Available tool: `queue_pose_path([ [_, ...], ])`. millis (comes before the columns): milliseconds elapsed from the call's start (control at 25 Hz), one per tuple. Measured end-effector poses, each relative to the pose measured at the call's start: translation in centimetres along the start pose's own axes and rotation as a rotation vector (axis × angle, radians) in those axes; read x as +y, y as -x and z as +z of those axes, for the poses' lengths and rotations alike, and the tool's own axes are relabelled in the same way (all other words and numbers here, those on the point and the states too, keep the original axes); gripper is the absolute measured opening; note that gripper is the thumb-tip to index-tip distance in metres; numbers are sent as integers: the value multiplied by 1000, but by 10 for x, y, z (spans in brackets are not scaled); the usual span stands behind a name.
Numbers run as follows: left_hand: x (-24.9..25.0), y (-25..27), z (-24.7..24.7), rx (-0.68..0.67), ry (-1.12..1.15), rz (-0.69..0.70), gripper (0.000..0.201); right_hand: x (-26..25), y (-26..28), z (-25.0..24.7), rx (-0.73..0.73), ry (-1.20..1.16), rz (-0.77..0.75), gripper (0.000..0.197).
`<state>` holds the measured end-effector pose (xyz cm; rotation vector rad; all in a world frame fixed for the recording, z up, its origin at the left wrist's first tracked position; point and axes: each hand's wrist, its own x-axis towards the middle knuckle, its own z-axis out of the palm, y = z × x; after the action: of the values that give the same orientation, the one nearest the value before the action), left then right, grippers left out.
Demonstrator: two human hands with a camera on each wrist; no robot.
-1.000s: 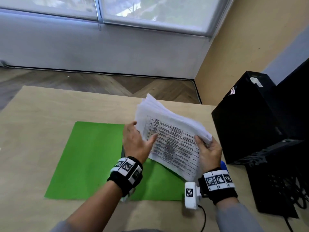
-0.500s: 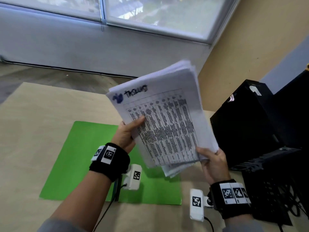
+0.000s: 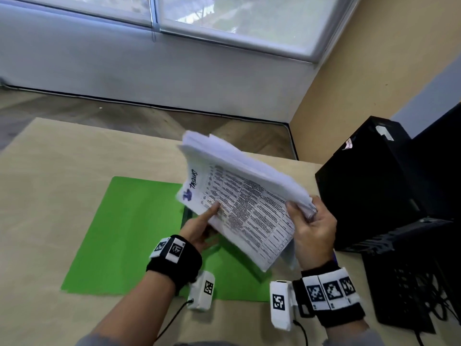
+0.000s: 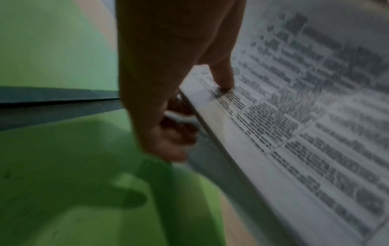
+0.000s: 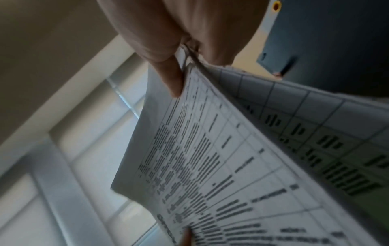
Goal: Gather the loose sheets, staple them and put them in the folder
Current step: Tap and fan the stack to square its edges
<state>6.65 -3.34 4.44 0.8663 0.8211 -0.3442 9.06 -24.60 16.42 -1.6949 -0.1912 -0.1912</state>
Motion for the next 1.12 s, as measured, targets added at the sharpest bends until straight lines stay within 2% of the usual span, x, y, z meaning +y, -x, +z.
queue_pose_path([
  [80, -4, 2, 5, -82, -147, -165, 92, -10, -1, 9, 22, -1, -45, 13],
  [160, -9, 4, 13, -200, -133, -208, 123, -19, 0, 15, 90, -44, -64, 11],
  [200, -10, 6, 17, -318, -49, -196, 124, -20, -1, 16, 129, -101, -39, 11],
  [280, -7, 14, 28, -497, 255, -102, 102, -20, -1, 17, 228, -255, 83, 20],
  [360, -3, 19, 34, -551, 448, -40, 97, -19, -3, 14, 286, -366, 187, 30],
  [440, -2, 22, 41, -607, 459, -15, 92, -17, -8, 9, 297, -386, 208, 32],
  [560, -2, 18, 47, -601, 506, 28, 92, -21, -14, 7, 274, -374, 170, 33],
  [640, 2, 13, 45, -533, 573, 124, 90, -27, -11, 6, 252, -337, 130, 30],
  [760, 24, 11, 32, -455, 557, 268, 75, -22, 3, -7, 157, -364, 135, 27],
  [840, 40, 14, 20, -379, 462, 316, 59, -6, 11, -27, 55, -411, 174, 28],
  [920, 54, 25, 13, -312, 349, 442, 34, 15, 13, -49, -88, -263, 258, 43],
  [1000, 63, 40, 11, -288, 180, 578, 31, 29, 9, -59, -249, -103, 389, 61],
  [1040, 65, 48, 13, -281, 70, 613, 33, 35, 5, -59, -279, -81, 430, 64],
  [1120, 61, 59, 19, -293, -147, 629, 31, 37, -1, -50, -249, -25, 438, 67],
])
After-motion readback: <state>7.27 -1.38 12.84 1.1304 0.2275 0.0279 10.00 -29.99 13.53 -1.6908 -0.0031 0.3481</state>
